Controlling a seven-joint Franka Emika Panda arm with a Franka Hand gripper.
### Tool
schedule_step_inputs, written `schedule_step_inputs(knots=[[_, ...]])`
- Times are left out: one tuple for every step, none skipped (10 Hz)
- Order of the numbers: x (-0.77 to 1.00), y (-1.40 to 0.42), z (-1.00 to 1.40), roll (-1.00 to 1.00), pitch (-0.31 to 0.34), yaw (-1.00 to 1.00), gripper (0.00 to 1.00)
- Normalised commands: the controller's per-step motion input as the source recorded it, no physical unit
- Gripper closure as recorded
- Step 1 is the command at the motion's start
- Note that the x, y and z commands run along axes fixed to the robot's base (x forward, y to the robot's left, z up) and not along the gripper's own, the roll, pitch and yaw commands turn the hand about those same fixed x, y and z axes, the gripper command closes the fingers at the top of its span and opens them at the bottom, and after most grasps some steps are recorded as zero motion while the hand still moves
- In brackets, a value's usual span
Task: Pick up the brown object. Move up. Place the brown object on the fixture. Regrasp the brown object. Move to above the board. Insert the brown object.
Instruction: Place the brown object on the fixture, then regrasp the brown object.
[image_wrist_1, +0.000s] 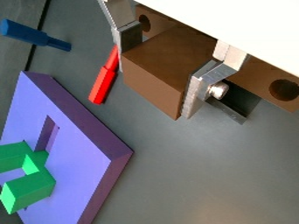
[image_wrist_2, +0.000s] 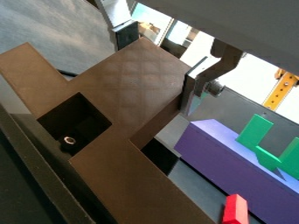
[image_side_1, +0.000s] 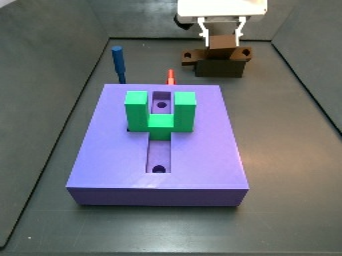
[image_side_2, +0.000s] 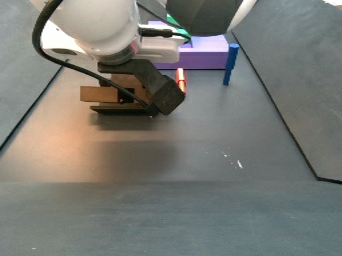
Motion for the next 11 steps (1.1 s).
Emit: schedule_step_inputs(knots=[[0.00,0.00,0.00,0.00,0.000,0.00,0.00],[0.27,-0.09,0.51,0.98,0.000,0.00,0.00],[0.39,-0.09,0.47,1.00,0.000,0.01,0.00],[0.38,-0.08,0.37,1.00,0.000,0.03,0.00],[0.31,-0.06,0.27,1.00,0.003,0.03,0.00],[0.00,-0.07,0.11,1.00,0.189,0.00,0.00],[-0.21,-0.07,0.16,1.00,0.283,-0.08,0.00],[-0.32,-0.07,0.19,1.00,0.331,-0.12,0.00],[-0.32,-0.07,0.19,1.00,0.329,-0.12,0.00],[-0.23,-0.07,0.16,1.00,0.251,-0.11,0.00],[-0.04,-0.09,0.06,1.00,0.060,-0.08,0.00]])
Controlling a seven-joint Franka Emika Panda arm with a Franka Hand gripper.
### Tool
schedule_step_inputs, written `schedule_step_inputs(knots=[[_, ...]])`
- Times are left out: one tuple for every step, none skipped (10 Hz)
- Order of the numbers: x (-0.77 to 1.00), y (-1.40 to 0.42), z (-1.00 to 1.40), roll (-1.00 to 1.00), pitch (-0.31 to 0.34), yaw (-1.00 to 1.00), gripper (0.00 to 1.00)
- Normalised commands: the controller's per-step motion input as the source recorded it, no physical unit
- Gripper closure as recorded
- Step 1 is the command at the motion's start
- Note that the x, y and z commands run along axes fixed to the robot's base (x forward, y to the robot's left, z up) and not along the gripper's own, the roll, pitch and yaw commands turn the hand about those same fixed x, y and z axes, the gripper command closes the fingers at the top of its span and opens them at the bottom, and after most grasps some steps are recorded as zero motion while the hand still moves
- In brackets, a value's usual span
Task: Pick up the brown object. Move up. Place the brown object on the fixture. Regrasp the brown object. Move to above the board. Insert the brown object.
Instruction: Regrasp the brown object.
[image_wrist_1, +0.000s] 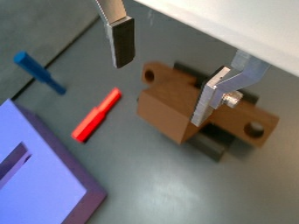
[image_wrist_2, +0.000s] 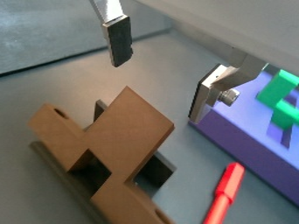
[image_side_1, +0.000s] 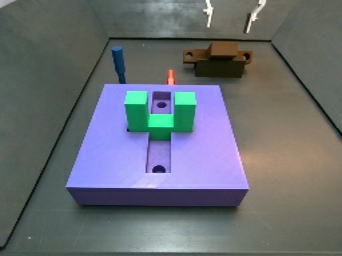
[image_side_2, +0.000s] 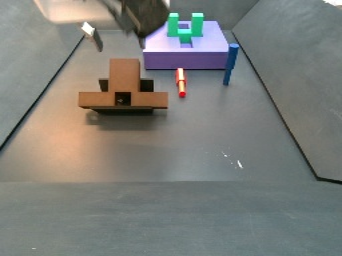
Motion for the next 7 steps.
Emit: schedule_step_inputs(knots=[[0.00,-0.15,0.02,1.00,0.000,-0.04,0.00],[0.17,-0.15,0.05,1.00,-0.066,0.00,0.00],[0.21,-0.15,0.08,1.00,-0.151,0.00,0.00],[0.28,-0.13,0.10,1.00,-0.180,0.00,0.00],[0.25,-0.11,0.12,1.00,-0.243,0.00,0.00],[0.07,-0.06,0.13,1.00,-0.334,0.00,0.00],[0.01,-0.05,0.13,1.00,-0.371,0.00,0.00]])
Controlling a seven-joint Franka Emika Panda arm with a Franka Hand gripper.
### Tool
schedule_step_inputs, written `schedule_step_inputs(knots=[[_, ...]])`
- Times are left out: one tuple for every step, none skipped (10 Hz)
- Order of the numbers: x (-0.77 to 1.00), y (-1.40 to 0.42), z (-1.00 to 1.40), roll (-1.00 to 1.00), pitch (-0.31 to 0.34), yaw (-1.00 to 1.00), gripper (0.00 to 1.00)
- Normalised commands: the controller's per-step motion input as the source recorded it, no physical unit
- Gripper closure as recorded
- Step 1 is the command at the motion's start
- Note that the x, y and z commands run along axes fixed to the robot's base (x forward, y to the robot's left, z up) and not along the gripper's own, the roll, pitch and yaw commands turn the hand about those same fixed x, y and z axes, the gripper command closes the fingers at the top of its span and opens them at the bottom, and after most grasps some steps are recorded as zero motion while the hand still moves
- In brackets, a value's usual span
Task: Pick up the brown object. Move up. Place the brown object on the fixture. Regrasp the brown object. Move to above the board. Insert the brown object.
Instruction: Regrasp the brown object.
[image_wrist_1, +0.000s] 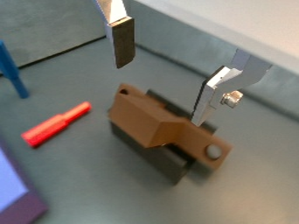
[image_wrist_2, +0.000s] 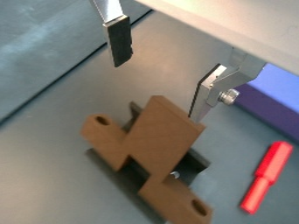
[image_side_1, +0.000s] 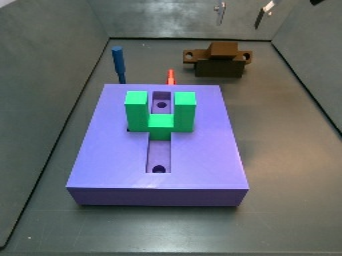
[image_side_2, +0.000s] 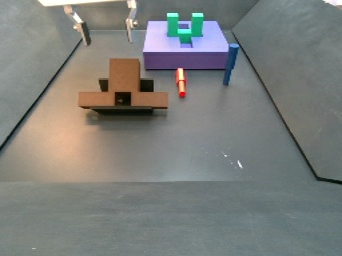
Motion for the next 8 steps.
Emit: schedule_step_inputs(knots=[[0.00,-0.05,0.13,1.00,-0.417,0.00,0.00],[0.00,-0.06,0.13,1.00,-0.434,0.00,0.00],[0.00,-0.10,0.13,1.00,-0.514,0.00,0.00],[-0.12,-0.16,0.12,1.00,-0.569,0.00,0.00],[-0.12,-0.16,0.05,1.00,-0.503,0.00,0.00],[-0.21,-0.19,0.00,1.00,-0.454,0.00,0.00],[-0.19,-0.22,0.00,1.00,-0.337,0.00,0.00],[-0.28,-0.18,-0.04,0.65,-0.354,-0.04,0.00]])
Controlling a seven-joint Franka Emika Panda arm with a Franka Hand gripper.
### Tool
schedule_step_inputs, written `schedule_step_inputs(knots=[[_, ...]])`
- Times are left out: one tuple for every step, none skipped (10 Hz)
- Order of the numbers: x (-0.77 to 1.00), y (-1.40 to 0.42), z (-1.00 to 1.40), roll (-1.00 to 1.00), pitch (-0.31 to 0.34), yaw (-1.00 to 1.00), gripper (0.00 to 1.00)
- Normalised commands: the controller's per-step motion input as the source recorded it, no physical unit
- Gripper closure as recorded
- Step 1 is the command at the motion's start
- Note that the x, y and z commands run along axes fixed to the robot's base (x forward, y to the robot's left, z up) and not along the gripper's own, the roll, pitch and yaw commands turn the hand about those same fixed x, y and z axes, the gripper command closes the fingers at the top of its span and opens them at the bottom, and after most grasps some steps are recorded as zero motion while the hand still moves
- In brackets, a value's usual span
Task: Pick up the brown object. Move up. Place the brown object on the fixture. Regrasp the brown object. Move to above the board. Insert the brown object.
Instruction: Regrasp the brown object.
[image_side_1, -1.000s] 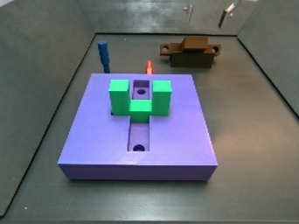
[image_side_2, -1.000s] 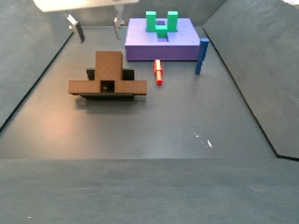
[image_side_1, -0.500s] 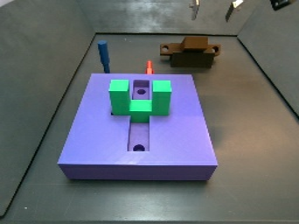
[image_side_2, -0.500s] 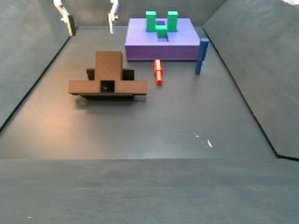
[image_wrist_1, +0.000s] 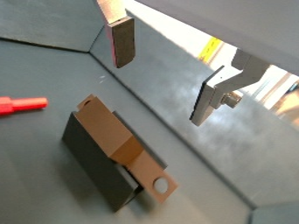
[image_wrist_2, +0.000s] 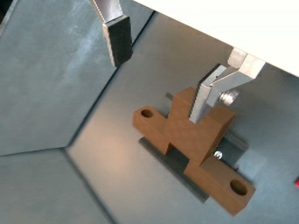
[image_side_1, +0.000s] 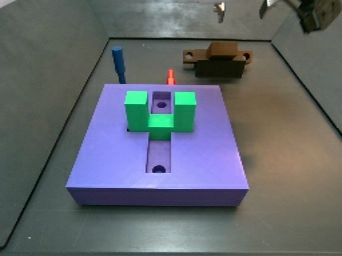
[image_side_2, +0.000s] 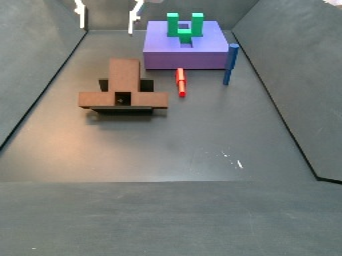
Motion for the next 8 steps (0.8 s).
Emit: schedule_step_inputs(knots=[[-0.06,-0.12,0.00,0.44,-0.149,0.00,0.00],[0.00,0.00,0.00,-0.02,0.000,0.00,0.00],[0.10,0.00,-0.04,0.00,0.009,0.00,0.00],[0.00,0.00,-0.30,0.06,0.000,0.00,0.00],[-0.01,0.00,-0.36,0.00,0.000,0.00,0.00],[0.00,0.00,-0.10,-0.01,-0.020,0.11,0.00],[0.08,0.00,-0.12,0.00,0.000,0.22,0.00],[0.03,0.00,-0.04,0.00,0.780,0.23,0.00]])
